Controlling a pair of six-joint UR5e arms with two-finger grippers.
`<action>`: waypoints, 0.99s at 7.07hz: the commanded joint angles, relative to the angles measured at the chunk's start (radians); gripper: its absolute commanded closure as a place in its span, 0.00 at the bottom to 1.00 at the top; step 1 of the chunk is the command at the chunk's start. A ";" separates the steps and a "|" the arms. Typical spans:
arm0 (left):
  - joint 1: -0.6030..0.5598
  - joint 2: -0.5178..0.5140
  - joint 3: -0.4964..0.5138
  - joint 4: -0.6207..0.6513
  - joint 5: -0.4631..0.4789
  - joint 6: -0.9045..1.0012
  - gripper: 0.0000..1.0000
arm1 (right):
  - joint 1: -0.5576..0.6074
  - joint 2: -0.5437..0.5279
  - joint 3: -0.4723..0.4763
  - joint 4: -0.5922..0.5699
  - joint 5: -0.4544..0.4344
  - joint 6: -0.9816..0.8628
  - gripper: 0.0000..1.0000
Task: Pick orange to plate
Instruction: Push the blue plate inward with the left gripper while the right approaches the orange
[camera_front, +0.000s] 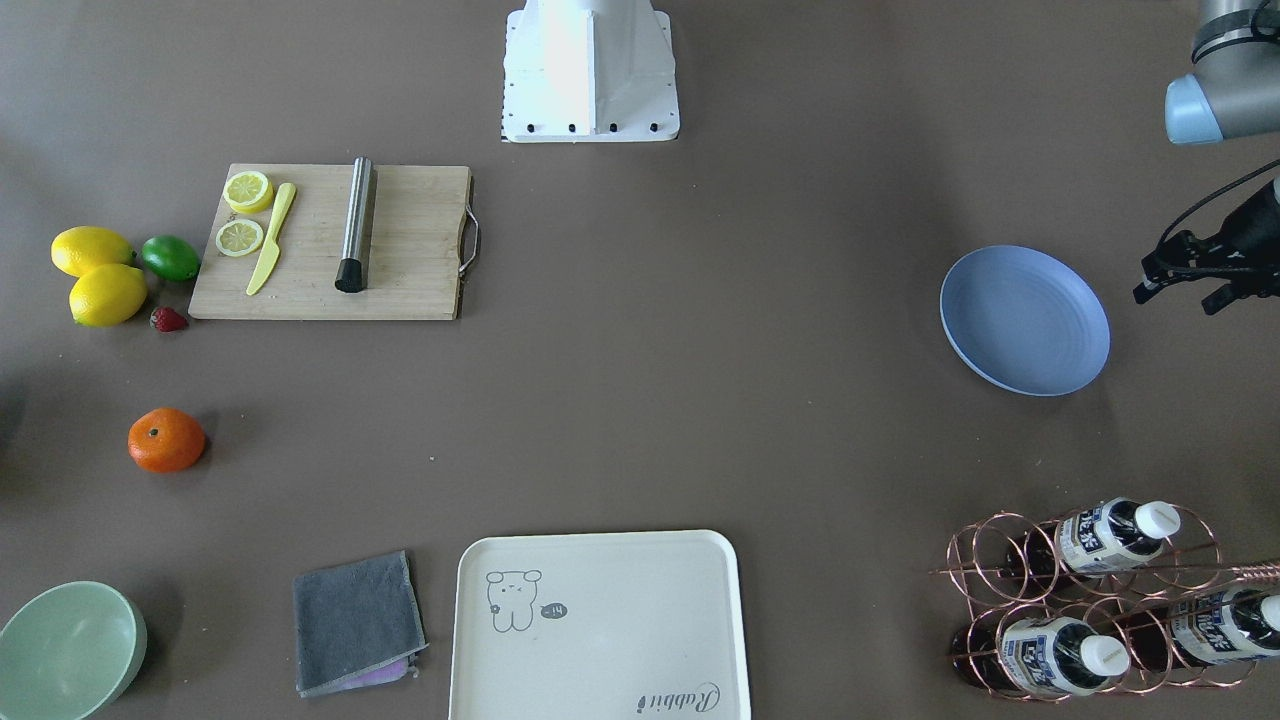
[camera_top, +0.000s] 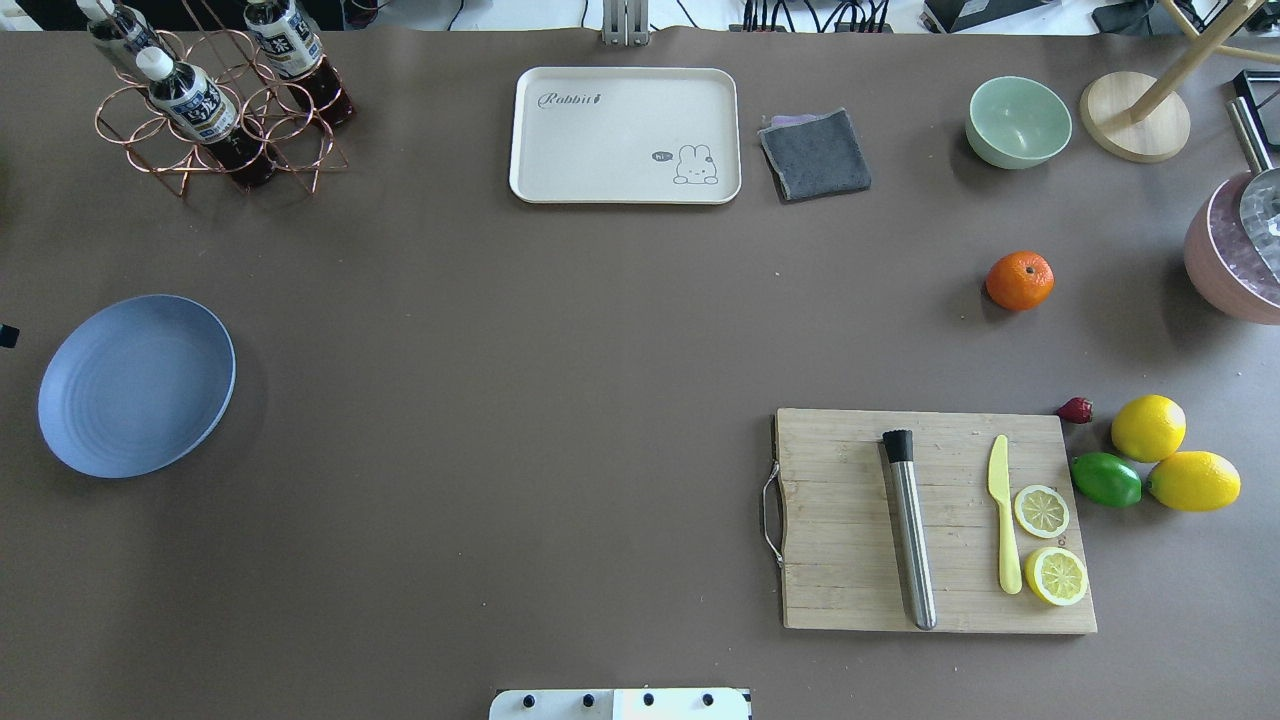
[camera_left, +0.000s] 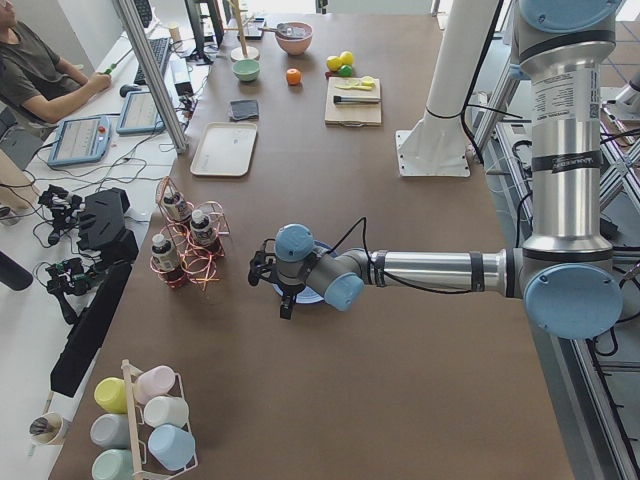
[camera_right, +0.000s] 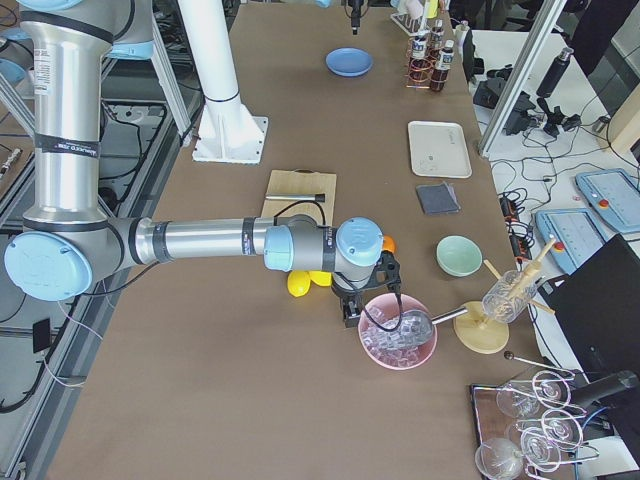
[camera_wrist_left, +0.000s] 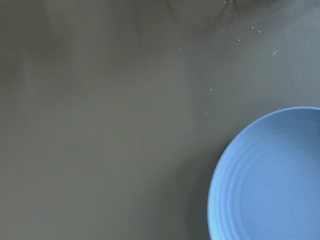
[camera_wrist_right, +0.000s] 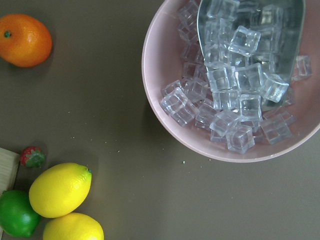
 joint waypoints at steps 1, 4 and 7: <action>0.082 -0.048 0.120 -0.140 0.043 -0.105 0.05 | -0.014 0.006 0.000 0.001 0.003 0.005 0.00; 0.122 -0.078 0.134 -0.140 0.044 -0.161 1.00 | -0.020 0.008 0.003 0.001 0.003 0.007 0.00; 0.121 -0.078 0.104 -0.125 0.018 -0.170 1.00 | -0.022 0.008 0.011 0.001 0.022 0.010 0.00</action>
